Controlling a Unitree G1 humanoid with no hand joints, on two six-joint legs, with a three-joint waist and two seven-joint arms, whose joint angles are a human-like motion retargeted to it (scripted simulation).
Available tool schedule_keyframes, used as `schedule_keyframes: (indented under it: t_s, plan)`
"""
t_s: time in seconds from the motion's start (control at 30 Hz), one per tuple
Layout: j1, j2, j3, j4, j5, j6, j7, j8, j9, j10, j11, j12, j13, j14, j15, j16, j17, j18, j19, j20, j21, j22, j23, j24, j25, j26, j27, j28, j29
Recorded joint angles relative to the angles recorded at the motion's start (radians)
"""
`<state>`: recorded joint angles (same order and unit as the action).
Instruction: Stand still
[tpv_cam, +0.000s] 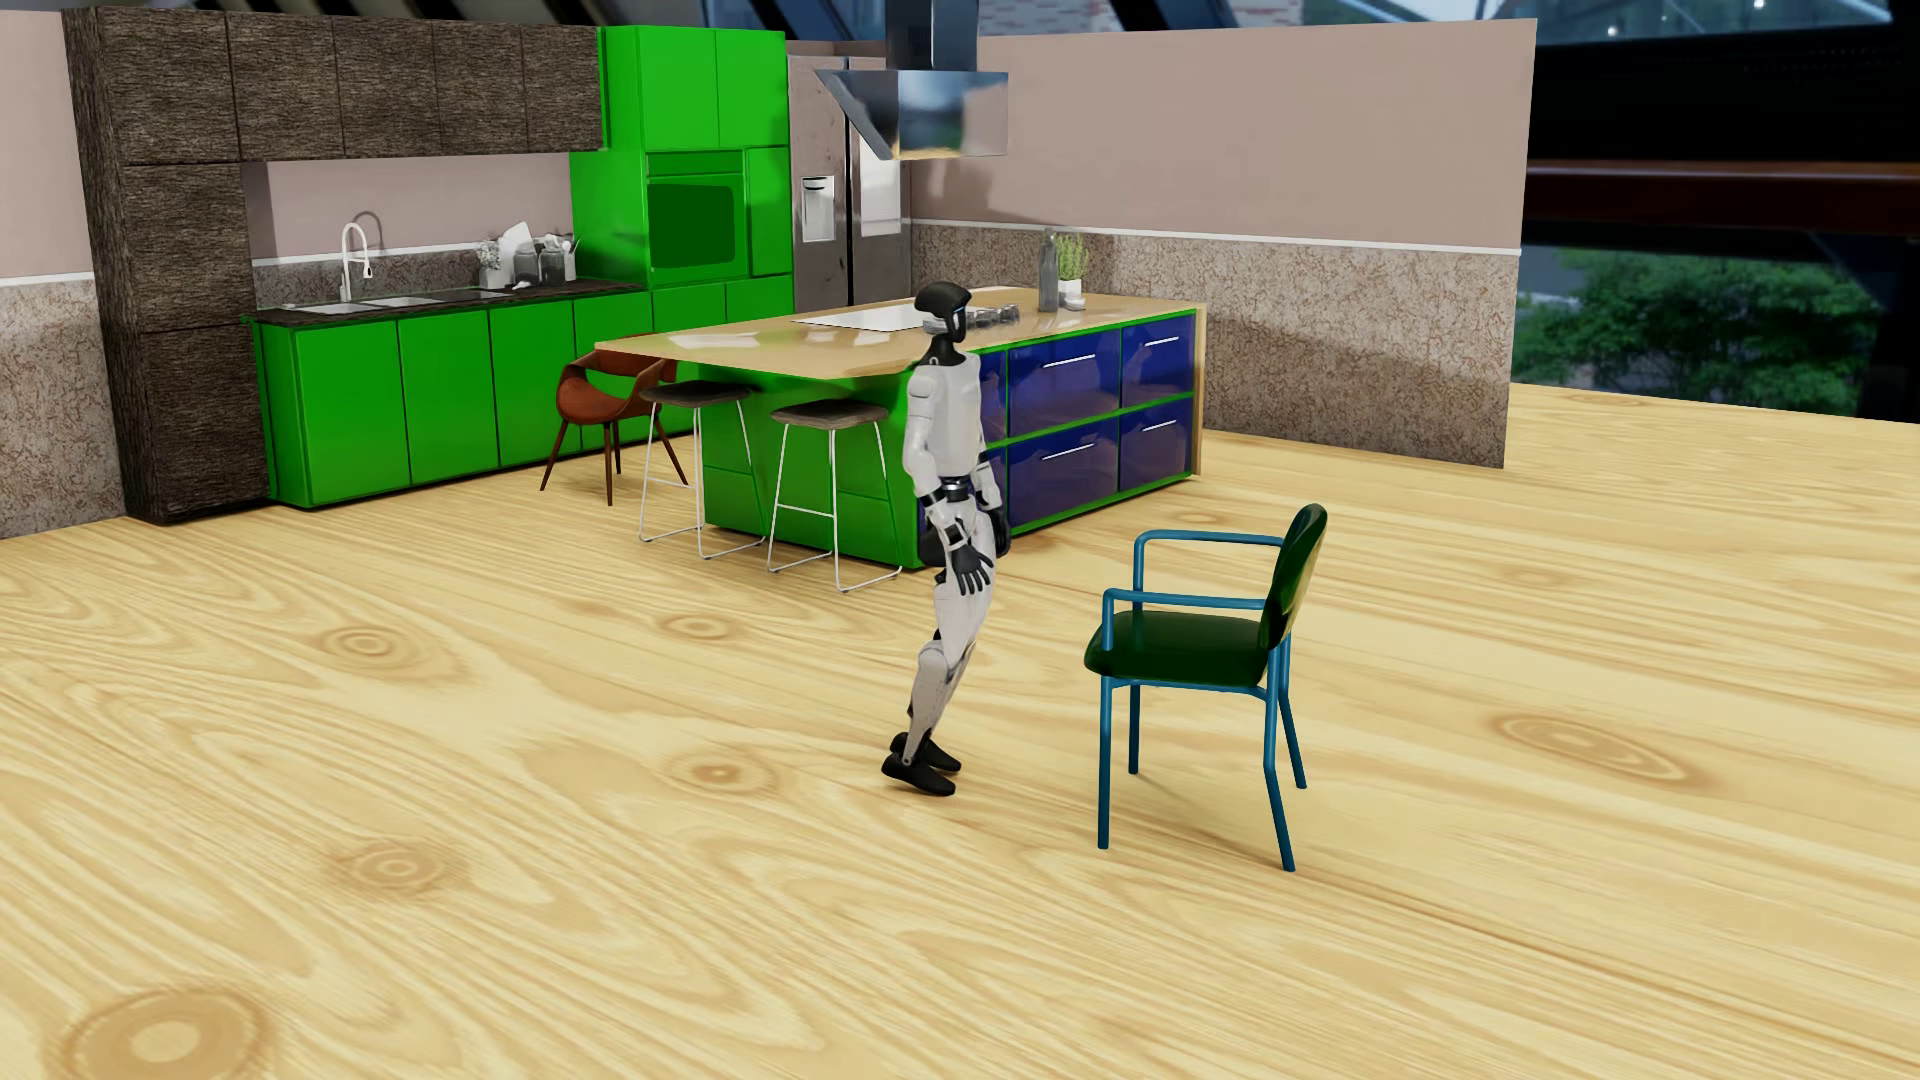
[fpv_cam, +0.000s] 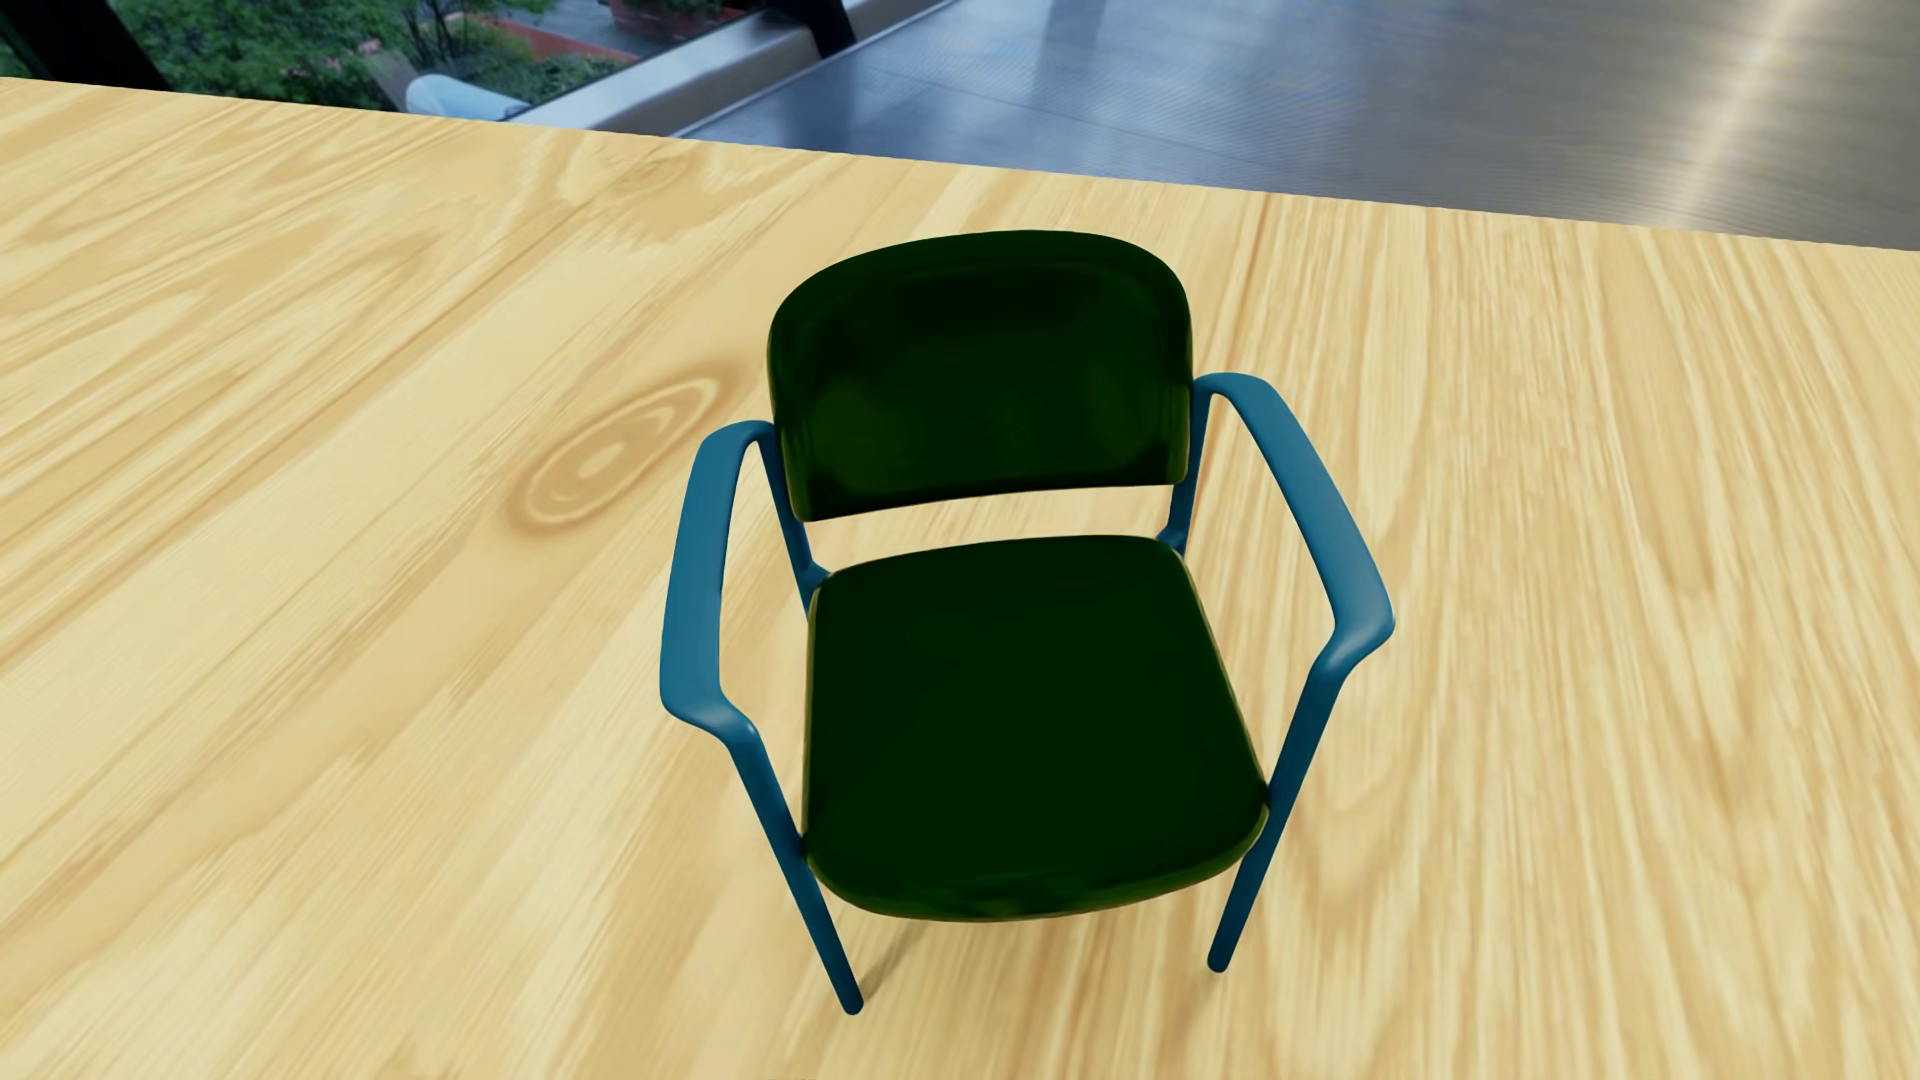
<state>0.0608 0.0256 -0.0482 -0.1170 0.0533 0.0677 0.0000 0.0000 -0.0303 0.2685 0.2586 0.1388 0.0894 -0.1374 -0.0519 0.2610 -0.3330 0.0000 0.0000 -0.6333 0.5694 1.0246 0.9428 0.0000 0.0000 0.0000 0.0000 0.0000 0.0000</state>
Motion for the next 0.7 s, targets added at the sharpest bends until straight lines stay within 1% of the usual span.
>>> schedule_keyframes:
  t_s: [0.2, 0.23, 0.4, 0.5, 0.63, 0.7]
  plan:
    - [-0.001, 0.002, 0.001, 0.001, 0.001, 0.004, 0.0, 0.0, 0.003, 0.002, -0.002, -0.002, 0.007, 0.001, -0.002, 0.0, -0.007, 0.0, 0.0, 0.019, -0.012, 0.012, 0.002, 0.0, 0.0, 0.0, 0.0, 0.0, 0.0]
    - [-0.002, -0.001, 0.003, 0.001, 0.0, 0.004, 0.0, 0.0, 0.002, 0.003, -0.001, -0.005, 0.005, 0.0, -0.004, 0.005, -0.01, 0.0, 0.0, -0.008, -0.002, 0.006, 0.004, 0.0, 0.0, 0.0, 0.0, 0.0, 0.0]
    - [0.005, 0.007, 0.009, -0.001, -0.002, 0.003, 0.0, 0.0, 0.004, -0.004, -0.005, -0.014, 0.005, 0.003, -0.008, 0.005, -0.01, 0.0, 0.0, -0.007, 0.003, 0.007, 0.002, 0.0, 0.0, 0.0, 0.0, 0.0, 0.0]
    - [0.004, 0.012, 0.008, -0.002, -0.003, 0.0, 0.0, 0.0, -0.002, -0.006, -0.011, -0.02, 0.005, 0.003, -0.006, 0.006, -0.007, 0.0, 0.0, -0.028, 0.019, -0.002, 0.004, 0.0, 0.0, 0.0, 0.0, 0.0, 0.0]
    - [0.008, 0.013, 0.024, -0.007, -0.006, -0.001, 0.0, 0.0, -0.001, -0.009, -0.009, -0.021, -0.003, 0.004, -0.006, 0.002, -0.007, 0.0, 0.0, -0.016, 0.012, 0.01, 0.007, 0.0, 0.0, 0.0, 0.0, 0.0, 0.0]
    - [0.009, 0.014, 0.023, -0.009, -0.006, -0.001, 0.0, 0.0, -0.001, -0.007, -0.008, -0.018, -0.008, 0.003, -0.008, 0.006, -0.005, 0.0, 0.0, -0.028, 0.014, 0.008, 0.006, 0.0, 0.0, 0.0, 0.0, 0.0, 0.0]
